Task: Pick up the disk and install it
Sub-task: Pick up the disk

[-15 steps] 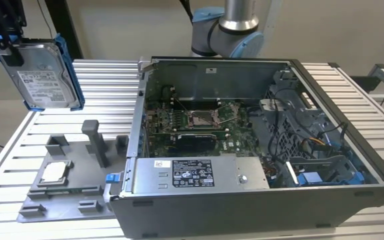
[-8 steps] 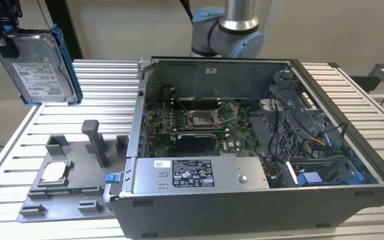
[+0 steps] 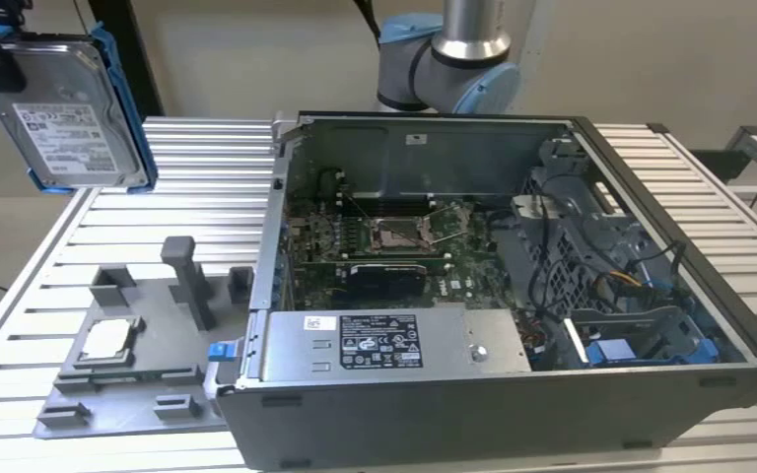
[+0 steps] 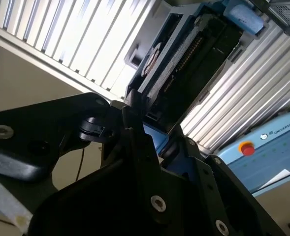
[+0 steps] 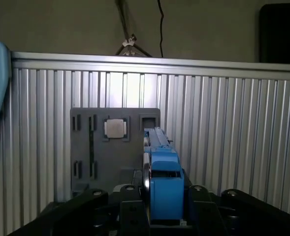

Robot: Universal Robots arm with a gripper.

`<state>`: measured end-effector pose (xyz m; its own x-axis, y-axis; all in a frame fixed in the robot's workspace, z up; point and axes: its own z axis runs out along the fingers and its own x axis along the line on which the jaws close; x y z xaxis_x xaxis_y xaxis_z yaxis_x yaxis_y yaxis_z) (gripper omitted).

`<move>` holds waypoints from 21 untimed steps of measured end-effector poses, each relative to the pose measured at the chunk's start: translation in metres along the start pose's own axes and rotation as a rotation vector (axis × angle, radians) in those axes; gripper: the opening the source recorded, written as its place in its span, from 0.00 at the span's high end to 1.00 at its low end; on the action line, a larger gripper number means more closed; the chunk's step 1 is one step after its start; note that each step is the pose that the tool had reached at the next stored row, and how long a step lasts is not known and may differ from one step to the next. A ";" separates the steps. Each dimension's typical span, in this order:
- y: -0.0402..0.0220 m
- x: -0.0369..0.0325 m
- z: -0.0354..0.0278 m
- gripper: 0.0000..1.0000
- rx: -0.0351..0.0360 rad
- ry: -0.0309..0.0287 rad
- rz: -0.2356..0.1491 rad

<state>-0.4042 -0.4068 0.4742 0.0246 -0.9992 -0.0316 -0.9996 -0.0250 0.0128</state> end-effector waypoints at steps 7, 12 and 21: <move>0.0001 -0.0004 -0.0142 1.00 0.0000 0.0001 0.000; 0.0002 -0.0006 -0.0182 1.00 0.0001 0.0001 0.000; 0.0002 -0.0006 -0.0182 1.00 0.0001 0.0001 0.000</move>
<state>-0.4041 -0.4068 0.4924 0.0246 -0.9992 -0.0316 -0.9996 -0.0251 0.0127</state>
